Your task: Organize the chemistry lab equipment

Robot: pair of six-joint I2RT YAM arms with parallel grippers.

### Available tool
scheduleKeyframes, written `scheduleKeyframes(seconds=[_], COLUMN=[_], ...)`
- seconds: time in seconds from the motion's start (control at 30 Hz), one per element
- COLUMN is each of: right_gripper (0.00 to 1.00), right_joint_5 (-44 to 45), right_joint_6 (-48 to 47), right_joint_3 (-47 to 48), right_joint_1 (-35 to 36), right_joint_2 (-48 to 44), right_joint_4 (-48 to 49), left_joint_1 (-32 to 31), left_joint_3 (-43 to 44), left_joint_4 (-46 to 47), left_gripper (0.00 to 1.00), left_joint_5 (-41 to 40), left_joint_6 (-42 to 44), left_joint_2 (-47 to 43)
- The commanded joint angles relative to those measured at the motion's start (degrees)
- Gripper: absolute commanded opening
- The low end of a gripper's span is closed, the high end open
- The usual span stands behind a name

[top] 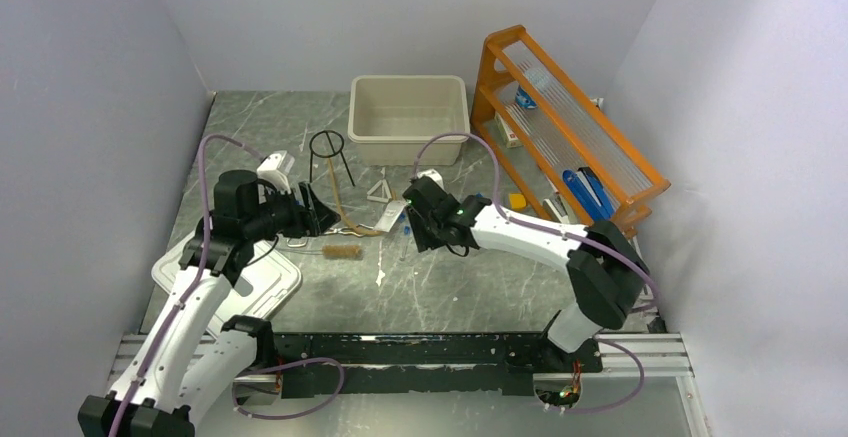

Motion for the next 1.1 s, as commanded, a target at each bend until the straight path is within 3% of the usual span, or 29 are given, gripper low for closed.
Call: scheduleKeyframes(seconds=[0.0, 0.13, 0.27, 0.83, 1.07], right_gripper=[0.47, 0.39, 0.31, 0.4, 0.34], right_joint_5=[-0.76, 0.09, 0.87, 2.97, 3.93], right_joint_6=[5.79, 15.01, 18.32, 21.11, 22.54], right_joint_3=[3.12, 3.88, 5.08, 3.71, 2.73], right_joint_1=[0.16, 0.22, 0.33, 0.3, 0.16], right_joint_2=[3.32, 7.55, 10.55, 12.51, 13.81], right_joint_4=[0.36, -1.2, -3.08, -5.31, -3.98], left_joint_1=[-0.45, -0.53, -0.53, -0.53, -0.69], left_joint_3=[-1.22, -3.44, -4.44, -5.11, -6.67], left_joint_4=[6.45, 8.7, 10.08, 9.39, 12.48], left_gripper=[0.71, 0.7, 0.7, 0.72, 0.72], left_joint_5=[-0.17, 0.56, 1.53, 0.96, 4.82], left_joint_6=[-1.62, -3.26, -3.97, -2.86, -6.48], left_joint_2=[1.04, 1.41, 1.07, 0.78, 1.7])
